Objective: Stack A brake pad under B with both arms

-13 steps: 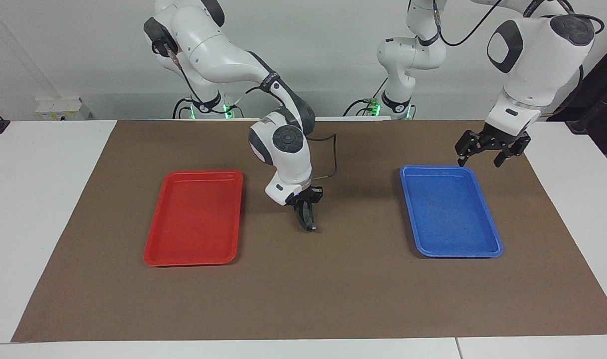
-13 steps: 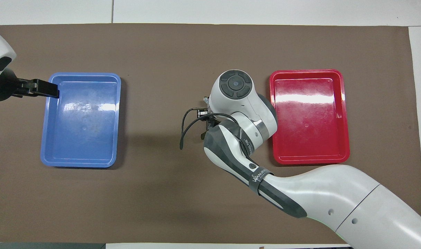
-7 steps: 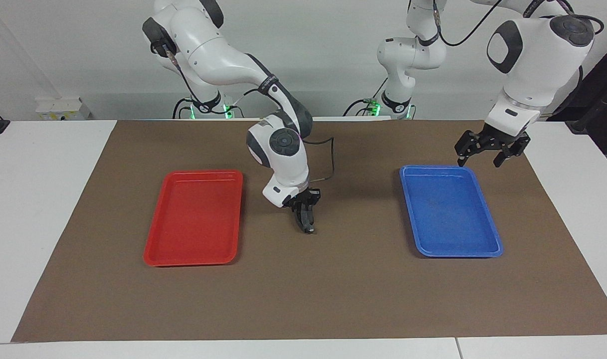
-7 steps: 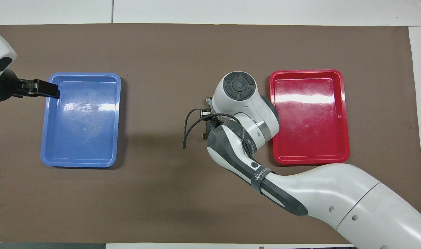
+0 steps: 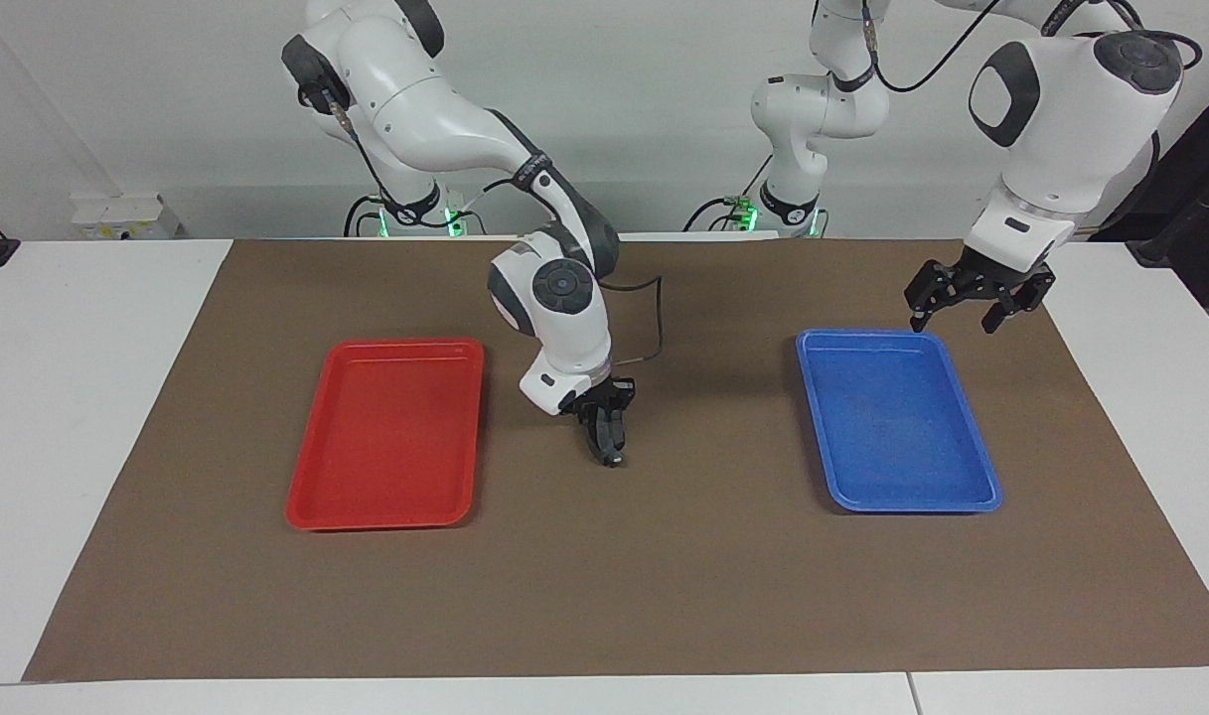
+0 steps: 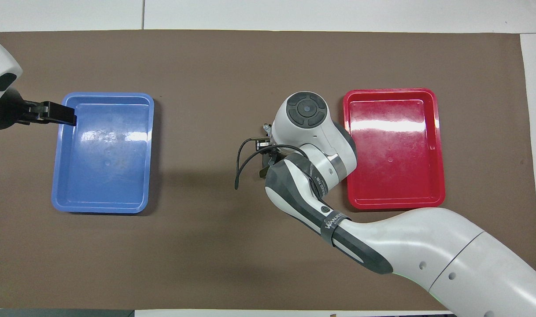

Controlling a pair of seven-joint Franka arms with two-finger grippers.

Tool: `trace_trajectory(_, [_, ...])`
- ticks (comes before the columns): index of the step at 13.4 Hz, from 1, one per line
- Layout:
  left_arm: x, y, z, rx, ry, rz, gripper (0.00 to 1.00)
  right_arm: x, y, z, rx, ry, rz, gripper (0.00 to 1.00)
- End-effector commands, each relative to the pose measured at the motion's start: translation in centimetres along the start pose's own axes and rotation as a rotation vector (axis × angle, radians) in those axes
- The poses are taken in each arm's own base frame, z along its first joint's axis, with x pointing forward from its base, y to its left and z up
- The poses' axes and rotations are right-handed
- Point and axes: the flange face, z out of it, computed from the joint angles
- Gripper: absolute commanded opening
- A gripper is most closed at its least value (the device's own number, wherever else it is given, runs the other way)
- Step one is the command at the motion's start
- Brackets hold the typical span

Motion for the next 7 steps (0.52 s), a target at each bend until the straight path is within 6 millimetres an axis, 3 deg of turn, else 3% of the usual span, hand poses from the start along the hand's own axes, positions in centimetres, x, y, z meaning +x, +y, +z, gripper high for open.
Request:
trace_trajectory(1, [-0.6,0.1,0.0,-0.014,0.014,0.003,1.0,-0.4,0.0,-0.1,0.005,0.012,0.007,0.46])
trace_trajectory(2, [-0.6,0.1,0.0,-0.014,0.014,0.003,1.0,-0.4,-0.1,-0.4,0.007,0.016,0.005,0.94])
trace_trajectory(3, [-0.6,0.1,0.0,-0.014,0.014,0.003,1.0,-0.4,-0.3,-0.8,0.001,0.019,0.0,1.0])
trace_trajectory(5, [-0.6,0.2,0.0,-0.014,0.014,0.004,1.0,-0.1,-0.2,-2.1,0.0,0.034,0.002,1.0])
trace_trajectory(7, [-0.6,0.2,0.0,-0.014,0.015,0.004,1.0,0.1,0.2,-5.6,-0.008,0.07,0.001,1.0])
